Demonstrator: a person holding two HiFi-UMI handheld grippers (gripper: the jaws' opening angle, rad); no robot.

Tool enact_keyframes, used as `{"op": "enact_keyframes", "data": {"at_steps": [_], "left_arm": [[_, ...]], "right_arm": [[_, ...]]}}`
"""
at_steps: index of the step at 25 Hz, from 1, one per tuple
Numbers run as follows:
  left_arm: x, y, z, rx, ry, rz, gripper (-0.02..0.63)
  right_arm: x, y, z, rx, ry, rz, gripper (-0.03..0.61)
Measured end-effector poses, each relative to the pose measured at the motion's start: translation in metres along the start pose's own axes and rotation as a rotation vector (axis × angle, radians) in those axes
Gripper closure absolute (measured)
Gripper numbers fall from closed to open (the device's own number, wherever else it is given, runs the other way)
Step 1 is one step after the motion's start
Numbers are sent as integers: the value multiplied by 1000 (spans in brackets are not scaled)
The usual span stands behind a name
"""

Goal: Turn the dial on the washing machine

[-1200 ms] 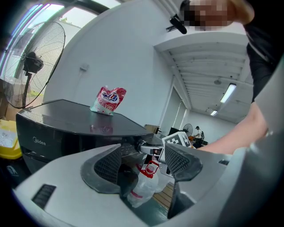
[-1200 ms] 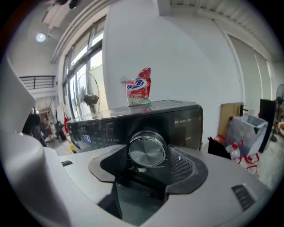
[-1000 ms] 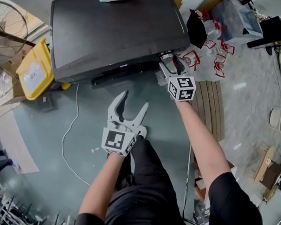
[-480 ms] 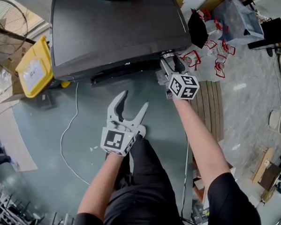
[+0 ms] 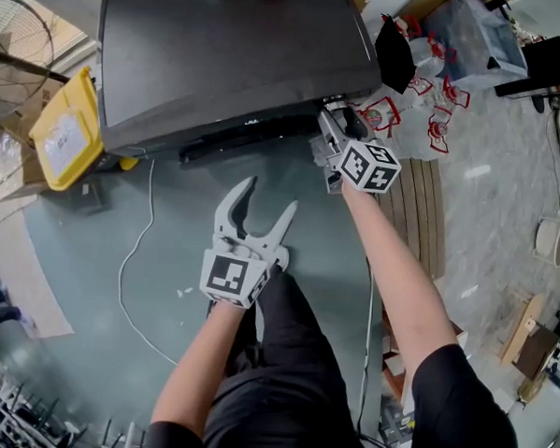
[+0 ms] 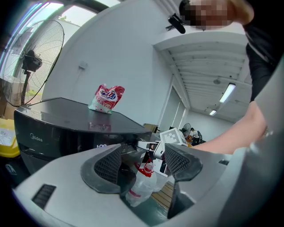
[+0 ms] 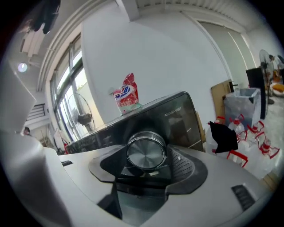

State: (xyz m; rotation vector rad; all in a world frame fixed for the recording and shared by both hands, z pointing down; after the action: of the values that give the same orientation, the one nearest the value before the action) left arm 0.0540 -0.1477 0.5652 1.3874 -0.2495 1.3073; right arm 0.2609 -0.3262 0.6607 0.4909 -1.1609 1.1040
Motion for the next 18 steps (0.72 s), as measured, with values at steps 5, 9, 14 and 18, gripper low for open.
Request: {"op": "enact_keyframes", "data": {"at_steps": [5,9,14,18], "left_arm": [[-2,-2,1,4,-4,11,331],[-3,-3,1,3,-1,7,331],[-4,0,1,-4,-3,5,331],[-2,1,0,-4,-2,0,331]], "right_arm": [[-8,6,-2,21,25,-231,321],[-14,12,-3,23,31,-414,321],[-14,14,0,26,41,-468,322],[-13,13,-1,25,35,-447,322]]}}
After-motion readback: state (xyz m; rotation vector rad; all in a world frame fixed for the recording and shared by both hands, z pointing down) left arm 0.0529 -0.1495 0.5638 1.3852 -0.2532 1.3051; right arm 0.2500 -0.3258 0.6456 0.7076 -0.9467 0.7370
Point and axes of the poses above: the fingertips, and each gripper's own axes: z forward along the fingers, y to its left, x out of its underside, the point moved 8 cm from there along -z, backward along the fingers, and after that the axes turned 14 degrees about -z, right-handed, at the moved point
